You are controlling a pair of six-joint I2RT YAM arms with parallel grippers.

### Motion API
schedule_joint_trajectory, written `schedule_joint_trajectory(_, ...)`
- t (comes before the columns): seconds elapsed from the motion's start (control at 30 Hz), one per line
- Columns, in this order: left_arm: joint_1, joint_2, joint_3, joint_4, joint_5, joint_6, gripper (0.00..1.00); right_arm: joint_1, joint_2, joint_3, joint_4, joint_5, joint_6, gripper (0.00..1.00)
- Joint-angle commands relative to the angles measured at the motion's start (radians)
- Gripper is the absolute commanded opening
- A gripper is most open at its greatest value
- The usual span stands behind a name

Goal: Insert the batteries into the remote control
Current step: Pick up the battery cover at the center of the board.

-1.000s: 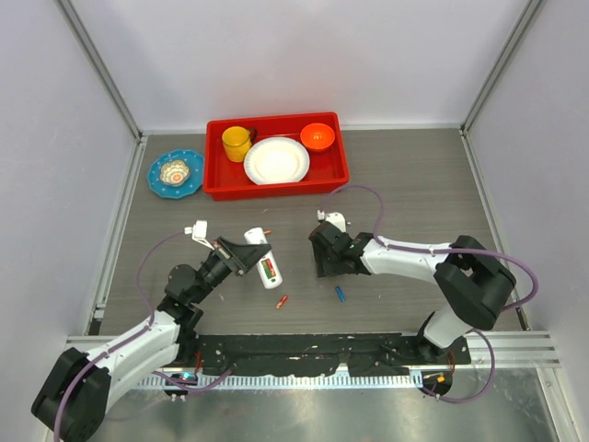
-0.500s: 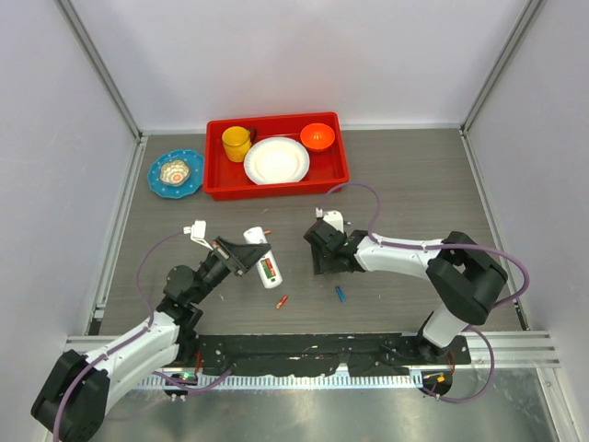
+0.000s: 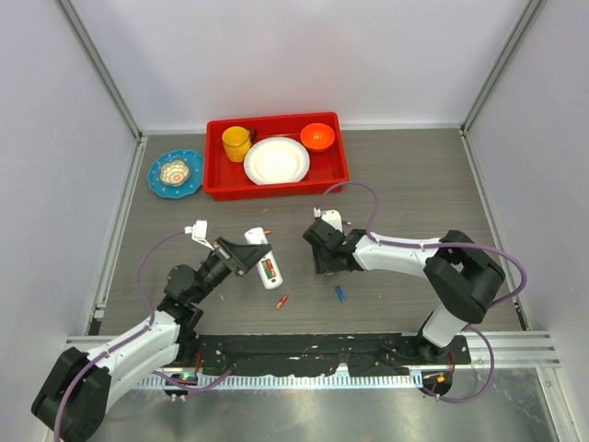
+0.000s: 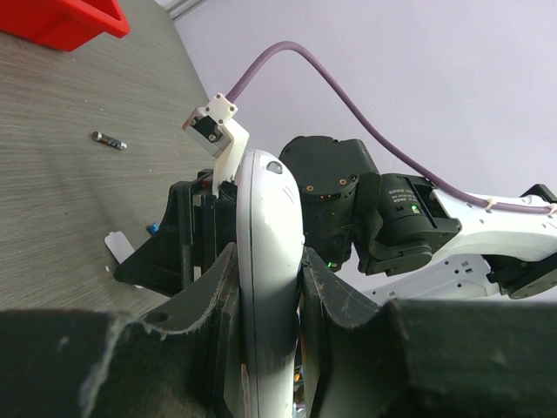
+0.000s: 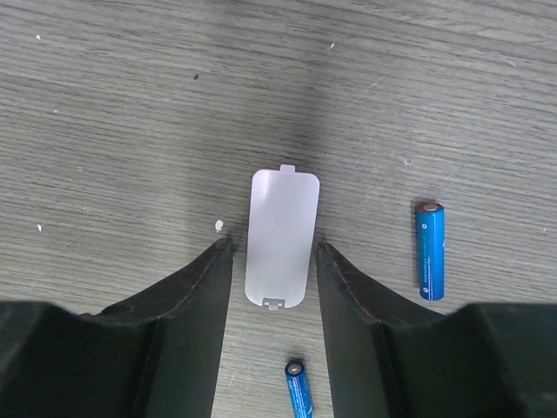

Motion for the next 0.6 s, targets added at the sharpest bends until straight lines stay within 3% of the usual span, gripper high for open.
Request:
schedule_joint_trajectory(0.0, 0.002, 0.001, 0.008, 0.082, 0.012, -0.004, 0.00, 0.004, 0.017, -0.016, 0.007, -0.024, -0.004, 0.47)
schedule_joint_trajectory(0.57, 0.002, 0.122, 0.068, 0.125, 0.015, -0.014, 0.00, 0.003, -0.084, -0.056, -0.004, -0.023, -0.029, 0.28)
